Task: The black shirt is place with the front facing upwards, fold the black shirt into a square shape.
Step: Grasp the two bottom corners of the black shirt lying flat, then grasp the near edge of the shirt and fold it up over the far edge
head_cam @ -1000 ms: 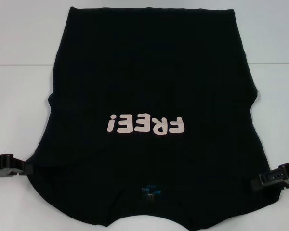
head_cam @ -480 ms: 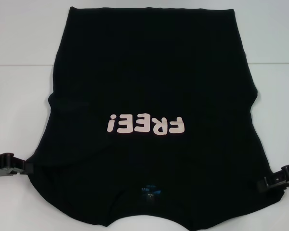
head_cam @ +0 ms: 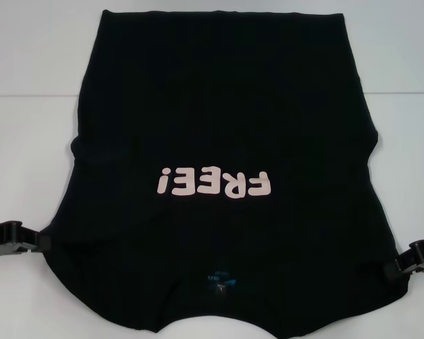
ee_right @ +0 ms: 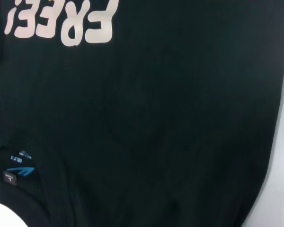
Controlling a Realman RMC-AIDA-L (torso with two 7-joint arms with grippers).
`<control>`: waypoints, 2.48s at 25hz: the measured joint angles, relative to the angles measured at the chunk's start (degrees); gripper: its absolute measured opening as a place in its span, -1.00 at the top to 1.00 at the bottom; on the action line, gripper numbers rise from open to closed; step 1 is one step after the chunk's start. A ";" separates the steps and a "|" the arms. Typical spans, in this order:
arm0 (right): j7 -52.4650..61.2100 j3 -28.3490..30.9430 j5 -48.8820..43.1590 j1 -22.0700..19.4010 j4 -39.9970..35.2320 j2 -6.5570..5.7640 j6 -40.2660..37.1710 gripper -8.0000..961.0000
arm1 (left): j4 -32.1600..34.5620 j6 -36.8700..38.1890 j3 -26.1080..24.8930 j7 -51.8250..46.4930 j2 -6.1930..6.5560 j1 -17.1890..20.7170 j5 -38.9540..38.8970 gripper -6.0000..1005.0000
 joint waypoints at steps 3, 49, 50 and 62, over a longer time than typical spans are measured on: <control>0.00 -0.16 -0.03 0.01 0.00 0.00 0.00 0.31 | 0.00 0.04 -0.01 0.10 0.00 0.01 -0.01 0.88; -16.80 13.01 -3.80 -1.45 4.61 -3.40 -18.64 0.94 | -8.80 22.28 -6.59 6.24 3.96 -2.96 2.70 0.87; -16.29 15.94 -3.57 -1.42 5.15 -3.73 -18.21 0.94 | -8.80 21.26 -8.39 5.82 4.12 -3.56 1.94 0.87; -15.37 29.32 20.20 -5.78 12.18 -4.50 -5.08 0.94 | -9.15 -2.58 -15.05 5.50 1.77 -5.83 -15.22 0.87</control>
